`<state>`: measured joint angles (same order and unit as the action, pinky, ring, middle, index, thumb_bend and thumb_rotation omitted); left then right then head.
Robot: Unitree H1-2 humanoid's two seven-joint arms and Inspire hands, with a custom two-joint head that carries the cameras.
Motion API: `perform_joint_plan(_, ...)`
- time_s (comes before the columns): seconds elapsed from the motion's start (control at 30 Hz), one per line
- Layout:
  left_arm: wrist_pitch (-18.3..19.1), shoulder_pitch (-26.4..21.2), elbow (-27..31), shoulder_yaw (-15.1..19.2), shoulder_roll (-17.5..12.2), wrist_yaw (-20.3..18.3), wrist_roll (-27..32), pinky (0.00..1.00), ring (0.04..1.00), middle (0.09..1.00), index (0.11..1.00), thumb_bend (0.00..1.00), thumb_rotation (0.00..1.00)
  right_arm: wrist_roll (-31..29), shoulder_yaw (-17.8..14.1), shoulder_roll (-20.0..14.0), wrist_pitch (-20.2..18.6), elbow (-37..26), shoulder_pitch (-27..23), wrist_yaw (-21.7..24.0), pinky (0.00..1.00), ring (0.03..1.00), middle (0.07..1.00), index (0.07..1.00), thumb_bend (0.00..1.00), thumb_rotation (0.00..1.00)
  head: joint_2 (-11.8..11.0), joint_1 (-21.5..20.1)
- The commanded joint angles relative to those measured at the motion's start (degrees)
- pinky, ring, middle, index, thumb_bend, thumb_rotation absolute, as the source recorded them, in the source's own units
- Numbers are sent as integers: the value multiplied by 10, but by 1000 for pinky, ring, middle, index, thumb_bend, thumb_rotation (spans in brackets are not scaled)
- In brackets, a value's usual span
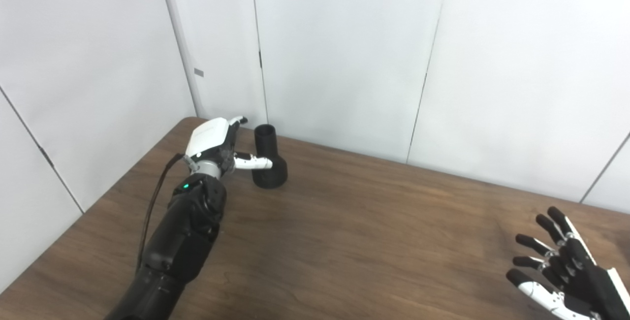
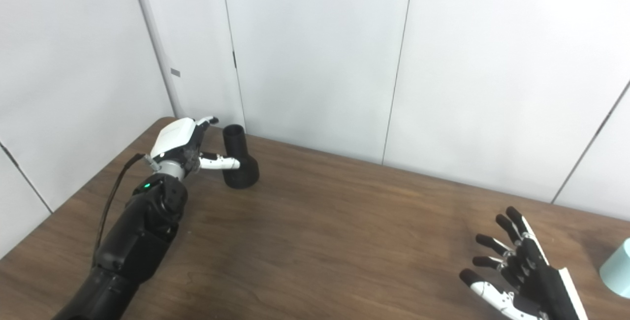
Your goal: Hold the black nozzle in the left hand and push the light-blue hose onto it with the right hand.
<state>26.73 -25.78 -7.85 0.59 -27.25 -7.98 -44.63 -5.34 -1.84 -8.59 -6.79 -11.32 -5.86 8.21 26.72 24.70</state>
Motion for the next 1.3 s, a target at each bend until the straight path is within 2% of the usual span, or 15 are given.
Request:
perform_joint_plan(0.0,-1,-15,-5,-3,-18,14,0,978,975,898,871,1000,489,-5,-5,-5,2,-23,-12,-1,562,756,936,956,466,0,0,-1)
perform_joint_plan(0.27,-8,-11,-43,-23,-13,24,22,1000,990,914,927,1000,487,-17,-8,0,-10,-34,-9,0,587,774,956,994,436,0,8,-2)
perform_joint_plan(0.73,-19,-6,-84,-44,0,66,55,926,954,875,919,1000,421,-12,-5,5,-40,-46,-8,-7,665,801,960,999,419,0,14,-5)
perform_joint_plan(0.93,-17,-12,-111,-52,6,81,68,948,956,882,932,1000,421,-4,-4,8,-45,-52,-6,-10,657,765,939,985,443,0,18,-7)
perform_joint_plan(1.13,-29,-19,-132,-51,10,99,83,929,948,878,921,992,398,-3,-4,10,-50,-54,-5,-11,645,745,931,972,465,0,23,-12)
perform_joint_plan(1.27,-32,-24,-147,-38,17,102,106,900,931,873,912,979,382,17,1,6,-47,-55,-3,-14,633,726,918,957,486,0,25,-15)
